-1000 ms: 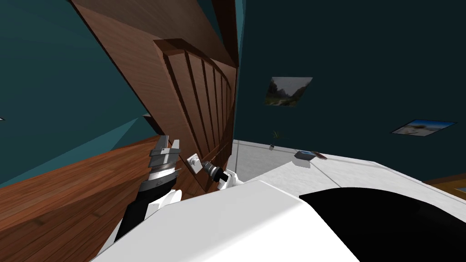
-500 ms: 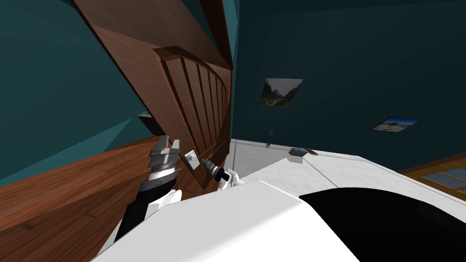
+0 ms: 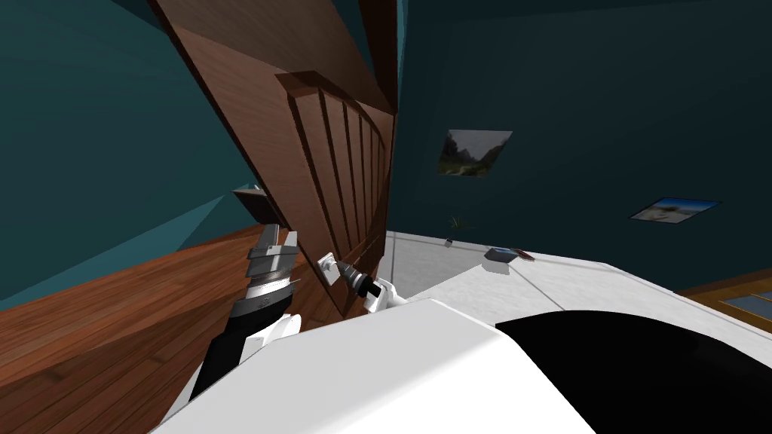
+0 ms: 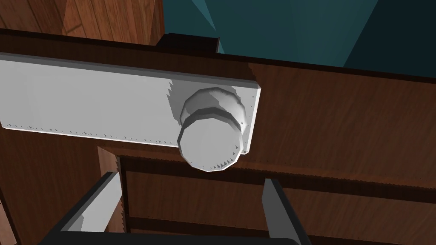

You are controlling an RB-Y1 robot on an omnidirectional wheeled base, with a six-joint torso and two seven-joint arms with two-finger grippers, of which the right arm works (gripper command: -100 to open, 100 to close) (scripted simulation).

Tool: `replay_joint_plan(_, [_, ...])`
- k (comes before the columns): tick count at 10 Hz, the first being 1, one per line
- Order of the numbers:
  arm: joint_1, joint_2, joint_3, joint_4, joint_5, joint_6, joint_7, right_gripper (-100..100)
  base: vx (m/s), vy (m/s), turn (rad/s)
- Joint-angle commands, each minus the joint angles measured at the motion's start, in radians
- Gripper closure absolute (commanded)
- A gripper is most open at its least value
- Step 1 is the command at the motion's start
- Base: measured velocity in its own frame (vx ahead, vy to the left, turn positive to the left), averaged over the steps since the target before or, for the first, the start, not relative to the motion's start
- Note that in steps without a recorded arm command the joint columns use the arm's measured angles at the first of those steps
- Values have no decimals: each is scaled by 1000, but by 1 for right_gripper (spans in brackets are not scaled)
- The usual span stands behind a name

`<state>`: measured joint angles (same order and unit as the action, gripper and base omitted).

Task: Push the door open

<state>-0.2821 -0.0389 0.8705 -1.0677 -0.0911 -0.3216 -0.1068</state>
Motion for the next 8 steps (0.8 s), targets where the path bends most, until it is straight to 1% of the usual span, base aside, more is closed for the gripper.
replay_joint_plan(1, [-6, 18, -7, 7, 1, 4, 2, -100, 116, 153, 21])
replay_joint_plan(2, [-10, 39, -11, 9, 1, 8, 3, -100, 111, 151, 19])
replay_joint_plan(3, [-5, 27, -8, 1, 1, 9, 3, -100, 44, 63, -2])
replay_joint_plan(4, [-5, 27, -8, 1, 1, 9, 3, 100, -8, -9, -2])
replay_joint_plan(8, [-5, 27, -8, 1, 1, 9, 3, 100, -9, -15, 0])
